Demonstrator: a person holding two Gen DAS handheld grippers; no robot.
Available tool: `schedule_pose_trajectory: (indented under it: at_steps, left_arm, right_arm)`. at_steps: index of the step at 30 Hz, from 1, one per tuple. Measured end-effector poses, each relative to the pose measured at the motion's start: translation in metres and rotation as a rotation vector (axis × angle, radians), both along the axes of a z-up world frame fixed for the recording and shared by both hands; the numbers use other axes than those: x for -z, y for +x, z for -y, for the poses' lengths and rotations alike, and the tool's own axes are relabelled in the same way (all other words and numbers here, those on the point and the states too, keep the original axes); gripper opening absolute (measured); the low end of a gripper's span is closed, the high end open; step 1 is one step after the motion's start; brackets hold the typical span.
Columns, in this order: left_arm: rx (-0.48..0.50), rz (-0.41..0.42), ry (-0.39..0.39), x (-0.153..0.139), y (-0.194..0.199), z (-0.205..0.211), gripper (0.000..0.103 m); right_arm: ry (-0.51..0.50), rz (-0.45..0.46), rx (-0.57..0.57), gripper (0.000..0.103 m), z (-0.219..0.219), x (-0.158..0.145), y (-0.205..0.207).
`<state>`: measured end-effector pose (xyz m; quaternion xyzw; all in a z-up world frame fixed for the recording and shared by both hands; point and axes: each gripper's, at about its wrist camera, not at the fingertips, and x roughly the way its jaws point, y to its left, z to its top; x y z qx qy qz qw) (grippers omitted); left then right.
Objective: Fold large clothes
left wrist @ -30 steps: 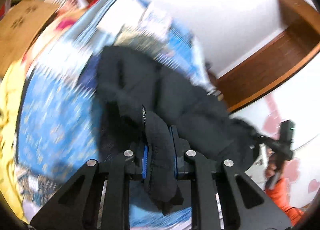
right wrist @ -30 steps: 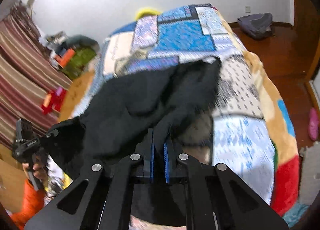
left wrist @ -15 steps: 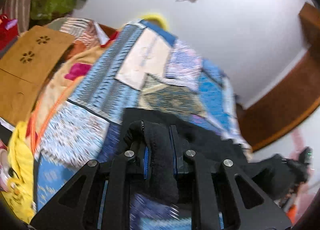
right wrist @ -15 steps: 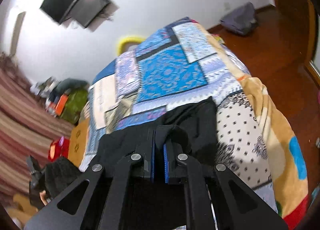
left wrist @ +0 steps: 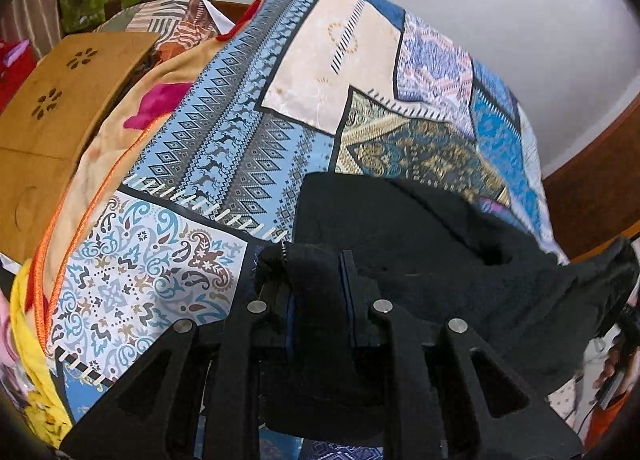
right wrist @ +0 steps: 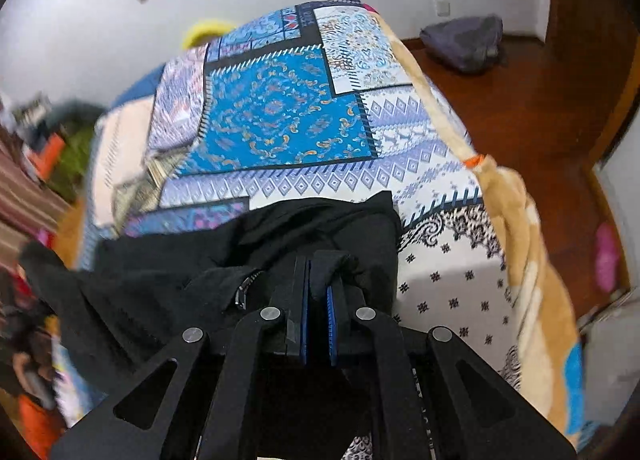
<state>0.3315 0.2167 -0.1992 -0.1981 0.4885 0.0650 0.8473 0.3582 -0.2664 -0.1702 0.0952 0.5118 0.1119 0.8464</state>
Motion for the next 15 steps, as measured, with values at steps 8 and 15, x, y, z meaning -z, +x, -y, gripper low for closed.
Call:
schedule_pose_trajectory:
  at_steps: [8,15]
  left_arm:
    - [0.029,-0.039,0.052,-0.015,0.0,0.005,0.021]
    - [0.019,-0.011,-0.107,-0.03,-0.009,-0.012,0.032]
  right_arm:
    - [-0.086,-0.03,-0.116,0.009,0.005,-0.038,-0.007]
    - [0.01,-0.037,-0.177,0.012,0.013,-0.06,-0.019]
